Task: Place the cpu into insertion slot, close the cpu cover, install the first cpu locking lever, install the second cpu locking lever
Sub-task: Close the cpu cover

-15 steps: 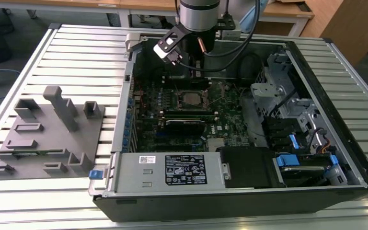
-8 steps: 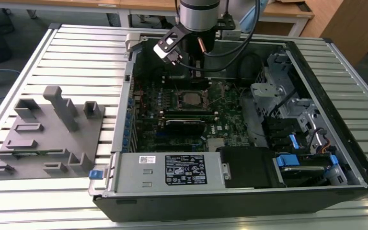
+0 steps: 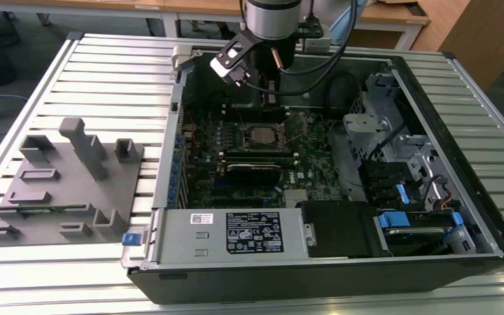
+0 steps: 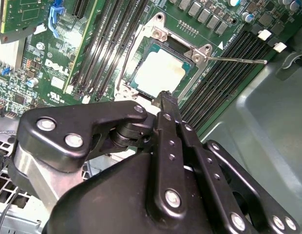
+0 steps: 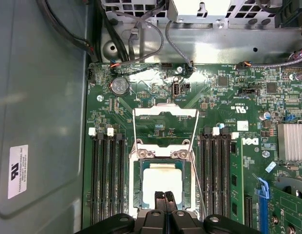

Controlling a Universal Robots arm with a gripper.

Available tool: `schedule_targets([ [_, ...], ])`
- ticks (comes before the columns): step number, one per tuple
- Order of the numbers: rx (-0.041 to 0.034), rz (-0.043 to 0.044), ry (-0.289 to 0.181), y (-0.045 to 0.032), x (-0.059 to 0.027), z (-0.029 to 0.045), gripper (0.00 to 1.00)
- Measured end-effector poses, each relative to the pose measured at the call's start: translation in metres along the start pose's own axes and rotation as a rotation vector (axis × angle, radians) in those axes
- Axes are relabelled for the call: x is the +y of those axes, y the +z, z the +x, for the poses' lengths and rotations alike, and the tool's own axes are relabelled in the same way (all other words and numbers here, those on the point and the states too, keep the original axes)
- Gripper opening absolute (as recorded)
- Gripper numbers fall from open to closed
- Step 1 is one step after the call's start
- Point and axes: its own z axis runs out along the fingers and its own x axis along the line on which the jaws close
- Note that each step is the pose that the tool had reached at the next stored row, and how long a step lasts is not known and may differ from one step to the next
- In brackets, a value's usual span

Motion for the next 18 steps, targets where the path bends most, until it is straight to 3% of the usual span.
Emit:
schedule_targets([
  [14, 0.0003, -0.0001, 0.0, -0.0032, 0.0003, 0.0, 0.1],
  [18, 0.0, 0.0001, 0.0, -0.0029, 0.0052, 0.0, 0.1],
])
